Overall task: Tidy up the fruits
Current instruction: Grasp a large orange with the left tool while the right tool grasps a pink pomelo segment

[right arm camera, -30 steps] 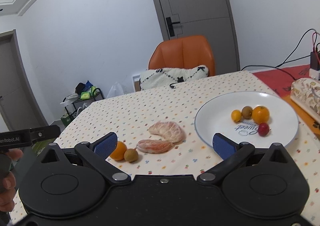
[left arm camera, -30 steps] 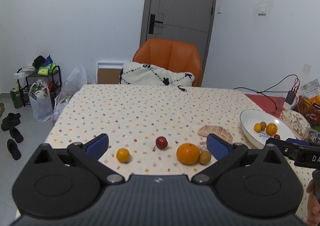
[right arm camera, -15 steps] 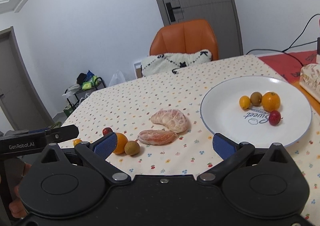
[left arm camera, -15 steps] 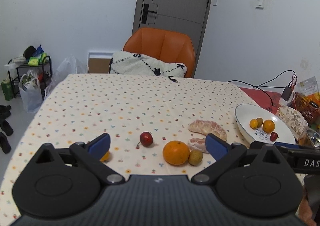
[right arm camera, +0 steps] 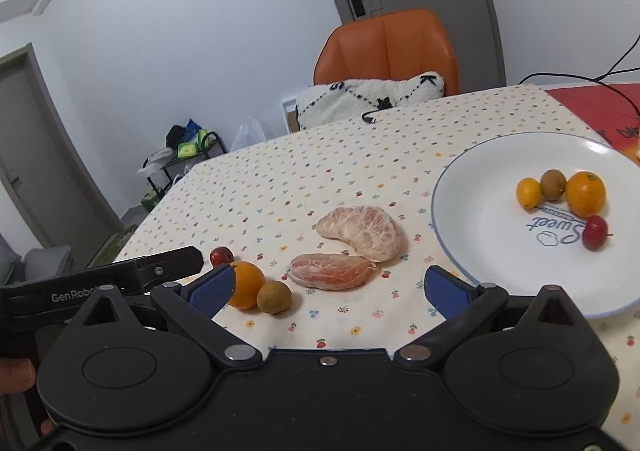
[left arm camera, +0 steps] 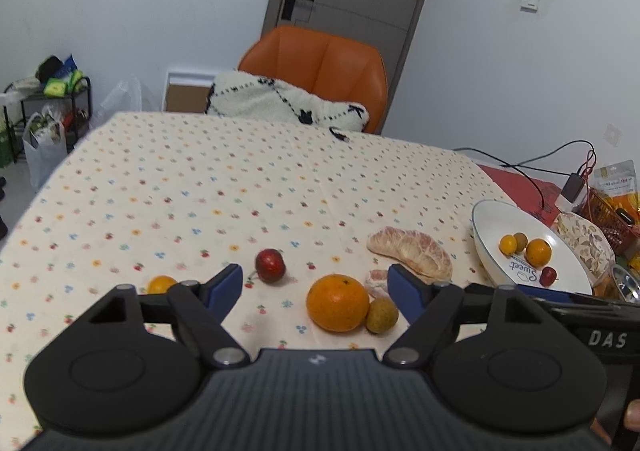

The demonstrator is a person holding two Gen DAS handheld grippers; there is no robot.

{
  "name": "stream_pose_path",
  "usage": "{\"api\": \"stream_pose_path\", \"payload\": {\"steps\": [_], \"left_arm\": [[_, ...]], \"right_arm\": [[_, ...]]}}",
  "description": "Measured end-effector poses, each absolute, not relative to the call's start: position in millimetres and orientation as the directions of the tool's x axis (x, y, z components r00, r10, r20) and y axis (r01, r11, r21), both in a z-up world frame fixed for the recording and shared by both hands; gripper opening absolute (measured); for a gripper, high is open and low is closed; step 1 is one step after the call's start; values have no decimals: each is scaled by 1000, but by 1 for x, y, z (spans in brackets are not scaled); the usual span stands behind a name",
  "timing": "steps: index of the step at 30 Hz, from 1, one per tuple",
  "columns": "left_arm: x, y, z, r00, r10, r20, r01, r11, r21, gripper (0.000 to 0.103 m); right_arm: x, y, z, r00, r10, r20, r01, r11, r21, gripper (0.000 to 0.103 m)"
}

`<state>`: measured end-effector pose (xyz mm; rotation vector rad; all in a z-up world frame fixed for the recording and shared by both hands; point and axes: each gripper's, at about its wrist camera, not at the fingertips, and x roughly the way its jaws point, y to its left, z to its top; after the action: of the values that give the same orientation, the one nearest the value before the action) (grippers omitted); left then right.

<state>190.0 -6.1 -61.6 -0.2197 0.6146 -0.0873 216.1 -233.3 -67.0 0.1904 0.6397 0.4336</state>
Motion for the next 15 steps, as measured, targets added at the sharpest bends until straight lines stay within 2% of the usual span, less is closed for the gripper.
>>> {"api": "stream_pose_path", "payload": {"steps": [3, 7, 15], "left_arm": [[200, -9, -67, 782, -162, -602, 27, 973, -228, 67], [209, -10, -71, 760, -184, -623, 33, 969, -245, 65], [222, -11, -83, 738, -195, -646, 23, 964, -265, 56]], "right_arm": [[224, -229, -69, 700, 456, -549, -344, 890, 300, 94], [235, -228, -75, 678, 462, -572, -335, 887, 318, 80], [249, -225, -82, 638, 488, -595, -349, 873, 341, 64]]}}
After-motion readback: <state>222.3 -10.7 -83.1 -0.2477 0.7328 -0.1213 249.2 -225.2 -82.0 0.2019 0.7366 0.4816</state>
